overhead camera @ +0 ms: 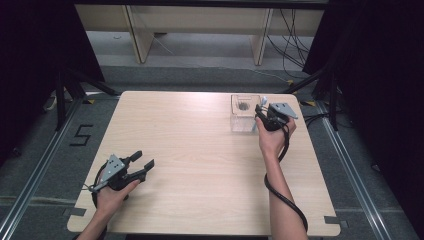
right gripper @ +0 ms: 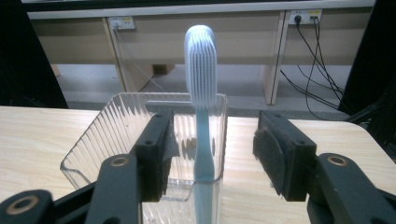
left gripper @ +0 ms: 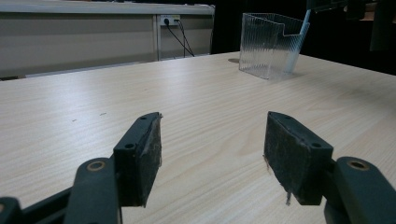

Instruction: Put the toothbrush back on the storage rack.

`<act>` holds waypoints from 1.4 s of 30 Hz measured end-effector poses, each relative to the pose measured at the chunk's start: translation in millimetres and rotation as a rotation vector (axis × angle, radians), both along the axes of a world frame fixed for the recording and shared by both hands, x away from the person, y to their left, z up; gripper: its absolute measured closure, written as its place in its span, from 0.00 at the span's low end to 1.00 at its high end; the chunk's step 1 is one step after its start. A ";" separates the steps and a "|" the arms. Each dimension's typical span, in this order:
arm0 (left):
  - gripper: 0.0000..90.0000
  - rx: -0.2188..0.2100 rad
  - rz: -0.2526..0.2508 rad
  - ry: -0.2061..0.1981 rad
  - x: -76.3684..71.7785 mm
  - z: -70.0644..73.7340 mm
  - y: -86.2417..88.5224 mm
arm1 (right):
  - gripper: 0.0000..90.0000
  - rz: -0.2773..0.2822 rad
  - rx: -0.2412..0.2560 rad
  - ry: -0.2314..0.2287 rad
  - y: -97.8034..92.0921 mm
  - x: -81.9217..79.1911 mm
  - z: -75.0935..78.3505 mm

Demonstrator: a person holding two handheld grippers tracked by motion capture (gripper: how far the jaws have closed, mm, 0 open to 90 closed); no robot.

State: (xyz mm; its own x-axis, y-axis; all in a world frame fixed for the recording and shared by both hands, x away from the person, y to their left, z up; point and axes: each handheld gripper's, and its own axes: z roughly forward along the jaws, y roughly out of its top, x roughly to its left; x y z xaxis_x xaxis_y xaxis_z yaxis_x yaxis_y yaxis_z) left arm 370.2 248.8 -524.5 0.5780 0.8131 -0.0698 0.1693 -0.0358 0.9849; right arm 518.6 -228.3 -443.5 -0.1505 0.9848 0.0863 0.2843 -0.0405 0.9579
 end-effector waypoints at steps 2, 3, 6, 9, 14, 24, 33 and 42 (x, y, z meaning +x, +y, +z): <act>0.40 0.000 0.000 0.001 0.0 0.0 0.1 | 0.51 0.018 -0.031 -0.005 -2.5 -0.6 -0.2; 0.40 0.000 0.000 0.001 0.0 0.0 0.2 | 0.51 0.021 -0.021 0.003 -1.6 -2.6 0.5; 0.40 0.000 0.000 0.002 -0.1 0.0 0.2 | 0.49 0.024 -0.024 0.019 -1.8 -7.9 1.0; 0.40 0.001 0.001 0.002 0.0 0.1 0.0 | 0.49 0.029 -0.037 0.034 -3.3 -14.8 1.1; 0.40 0.000 0.002 0.002 -0.1 0.0 0.0 | 0.48 0.052 -0.053 0.059 -4.0 -28.4 -0.9; 0.40 -0.001 0.003 0.003 -0.1 0.0 0.1 | 0.47 0.101 -0.073 0.116 -11.7 -57.2 -6.9; 0.40 0.004 0.005 0.003 -0.1 0.1 -0.3 | 0.47 0.163 -0.098 0.142 -19.8 -87.6 -16.3; 0.40 0.002 0.006 0.005 0.0 0.1 -0.1 | 0.47 0.186 -0.103 0.165 -29.1 -115.0 -30.5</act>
State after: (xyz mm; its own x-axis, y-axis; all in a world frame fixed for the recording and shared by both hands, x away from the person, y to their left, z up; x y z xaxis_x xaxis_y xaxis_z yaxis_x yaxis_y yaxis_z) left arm 370.2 248.6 -524.4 0.5726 0.8168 -0.0709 0.1747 -0.0370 0.9839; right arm 403.6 -257.4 -473.9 -0.3218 0.9465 0.0254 0.4303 0.1222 0.8944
